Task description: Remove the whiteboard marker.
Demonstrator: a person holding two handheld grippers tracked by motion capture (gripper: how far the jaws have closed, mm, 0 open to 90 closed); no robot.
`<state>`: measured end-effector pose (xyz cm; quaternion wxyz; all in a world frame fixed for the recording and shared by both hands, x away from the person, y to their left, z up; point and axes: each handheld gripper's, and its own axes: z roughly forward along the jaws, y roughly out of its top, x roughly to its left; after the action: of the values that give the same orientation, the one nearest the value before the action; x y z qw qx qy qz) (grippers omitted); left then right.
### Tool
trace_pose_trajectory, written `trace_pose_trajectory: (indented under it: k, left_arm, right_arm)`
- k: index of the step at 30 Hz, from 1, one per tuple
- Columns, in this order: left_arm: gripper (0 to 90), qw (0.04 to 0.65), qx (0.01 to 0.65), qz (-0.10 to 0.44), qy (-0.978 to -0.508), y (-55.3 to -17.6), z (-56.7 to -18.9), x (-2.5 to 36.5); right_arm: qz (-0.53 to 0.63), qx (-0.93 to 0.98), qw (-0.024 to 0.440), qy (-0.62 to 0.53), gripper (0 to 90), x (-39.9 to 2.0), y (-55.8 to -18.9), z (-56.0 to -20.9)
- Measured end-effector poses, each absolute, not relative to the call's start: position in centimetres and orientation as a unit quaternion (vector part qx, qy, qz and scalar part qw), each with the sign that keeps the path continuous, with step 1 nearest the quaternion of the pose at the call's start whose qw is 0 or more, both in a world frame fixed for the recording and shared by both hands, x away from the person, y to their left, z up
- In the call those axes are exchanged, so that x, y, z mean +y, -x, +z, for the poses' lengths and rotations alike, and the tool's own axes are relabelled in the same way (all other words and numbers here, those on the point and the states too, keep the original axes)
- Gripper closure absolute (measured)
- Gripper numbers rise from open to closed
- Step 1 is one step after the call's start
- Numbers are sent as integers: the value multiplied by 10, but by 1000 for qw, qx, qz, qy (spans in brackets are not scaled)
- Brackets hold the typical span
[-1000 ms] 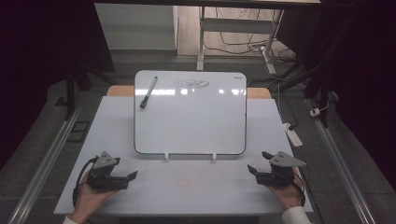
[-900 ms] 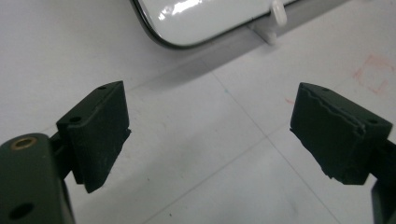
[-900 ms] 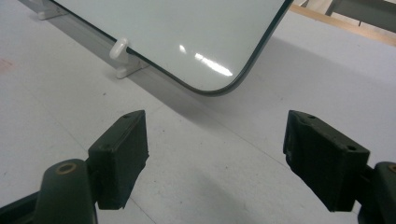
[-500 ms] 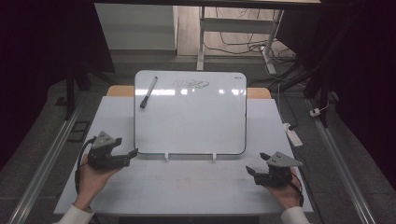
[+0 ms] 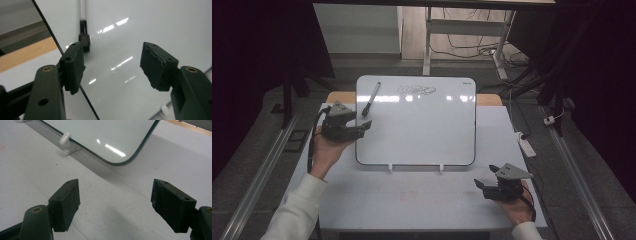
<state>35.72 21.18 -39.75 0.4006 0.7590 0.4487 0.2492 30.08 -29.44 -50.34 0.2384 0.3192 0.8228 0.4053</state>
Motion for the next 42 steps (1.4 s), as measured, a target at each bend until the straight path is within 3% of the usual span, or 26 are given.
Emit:
trace_pose_trajectory:
  k: [15, 23, 42]
  left_arm:
    - [554, 353, 453, 294, -764, -412, -391, 195]
    - [676, 335, 453, 298, -770, -423, -392, 193]
    - [816, 321, 461, 302, -770, -433, -398, 190]
  right_arm:
    - [405, 822, 239, -322, 229, -294, -300, -503]
    - [404, 820, 240, -327, 231, -295, -301, -503]
    - [402, 818, 246, -331, 237, -296, -300, -503]
